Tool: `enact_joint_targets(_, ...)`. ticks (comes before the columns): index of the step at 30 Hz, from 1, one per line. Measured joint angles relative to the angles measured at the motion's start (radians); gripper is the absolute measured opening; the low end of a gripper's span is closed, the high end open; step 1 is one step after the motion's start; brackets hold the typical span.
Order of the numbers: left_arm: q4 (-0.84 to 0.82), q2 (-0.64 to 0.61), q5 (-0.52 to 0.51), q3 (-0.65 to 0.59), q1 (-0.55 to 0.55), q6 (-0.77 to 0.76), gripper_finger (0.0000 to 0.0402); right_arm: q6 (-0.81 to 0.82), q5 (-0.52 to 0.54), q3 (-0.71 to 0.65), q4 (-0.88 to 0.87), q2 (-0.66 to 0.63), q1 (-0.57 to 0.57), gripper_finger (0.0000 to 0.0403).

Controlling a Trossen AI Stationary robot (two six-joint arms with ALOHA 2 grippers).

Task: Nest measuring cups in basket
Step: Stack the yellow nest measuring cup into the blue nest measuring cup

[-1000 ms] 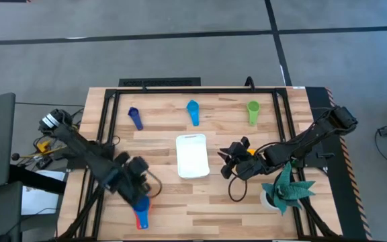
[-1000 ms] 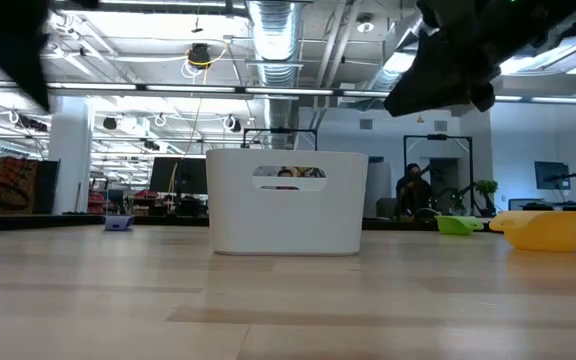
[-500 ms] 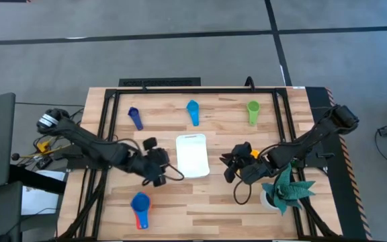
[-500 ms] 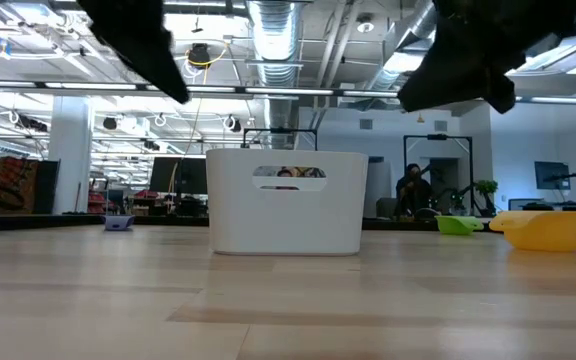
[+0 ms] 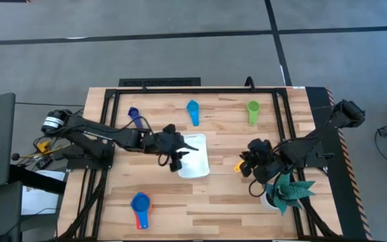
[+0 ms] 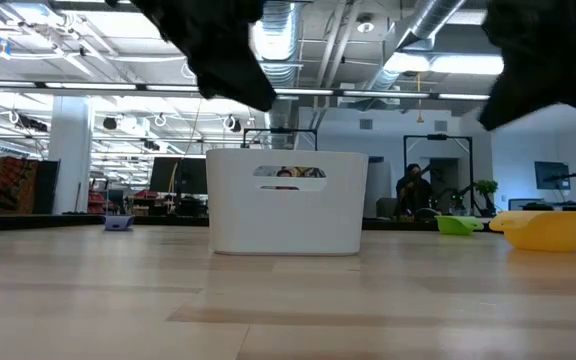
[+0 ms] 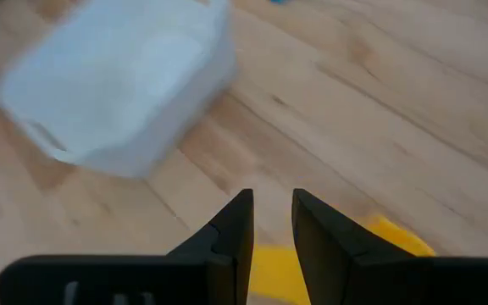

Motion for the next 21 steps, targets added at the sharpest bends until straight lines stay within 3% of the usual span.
enact_joint_targets(7, 0.054, 0.099, 0.0, 0.0, 0.022, -0.018, 0.0141, 0.172, -0.203, 0.0, -0.367, -0.009, -0.078, 0.0108)
enact_joint_targets(13, -0.027, 0.091, 0.0, 0.0, -0.015, -0.067, 0.0141, 0.024, -0.309, -0.006, -0.375, -0.008, -0.207, 0.0121)
enact_joint_targets(21, -0.103, 0.009, -0.031, 0.0, -0.074, -0.096, 0.0141, -0.189, -0.417, -0.007, -0.332, -0.008, -0.401, 0.019)
